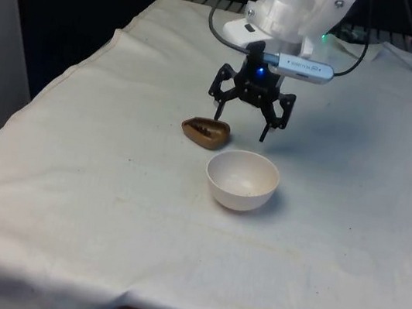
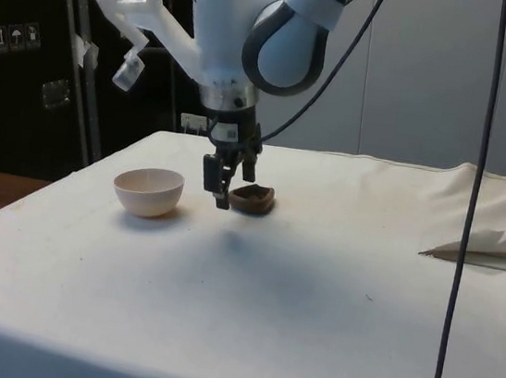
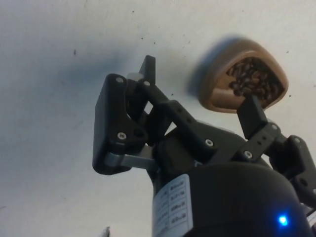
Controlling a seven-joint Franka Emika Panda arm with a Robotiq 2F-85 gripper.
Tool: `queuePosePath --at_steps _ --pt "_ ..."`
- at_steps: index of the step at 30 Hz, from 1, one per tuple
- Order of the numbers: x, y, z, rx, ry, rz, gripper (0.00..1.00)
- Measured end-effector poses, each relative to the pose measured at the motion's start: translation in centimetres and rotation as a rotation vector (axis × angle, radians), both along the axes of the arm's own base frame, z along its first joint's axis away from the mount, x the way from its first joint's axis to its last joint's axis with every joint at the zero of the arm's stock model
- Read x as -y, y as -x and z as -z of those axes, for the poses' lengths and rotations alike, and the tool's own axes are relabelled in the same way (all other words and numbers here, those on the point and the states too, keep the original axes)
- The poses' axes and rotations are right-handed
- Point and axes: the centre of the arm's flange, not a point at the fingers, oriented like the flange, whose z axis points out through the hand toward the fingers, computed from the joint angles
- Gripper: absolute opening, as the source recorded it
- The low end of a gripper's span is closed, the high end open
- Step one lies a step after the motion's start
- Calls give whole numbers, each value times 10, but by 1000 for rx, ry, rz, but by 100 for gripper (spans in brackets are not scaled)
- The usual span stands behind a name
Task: Pour the coffee beans from the cup into the bowl.
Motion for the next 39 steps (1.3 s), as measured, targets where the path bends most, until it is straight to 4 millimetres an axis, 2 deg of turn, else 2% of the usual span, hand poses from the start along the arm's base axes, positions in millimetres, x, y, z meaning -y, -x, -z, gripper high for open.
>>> queuePosePath --at_steps 20,39 --pt "15 13 12 46 -21 -9 100" --pt "34 14 27 74 -31 -23 100"
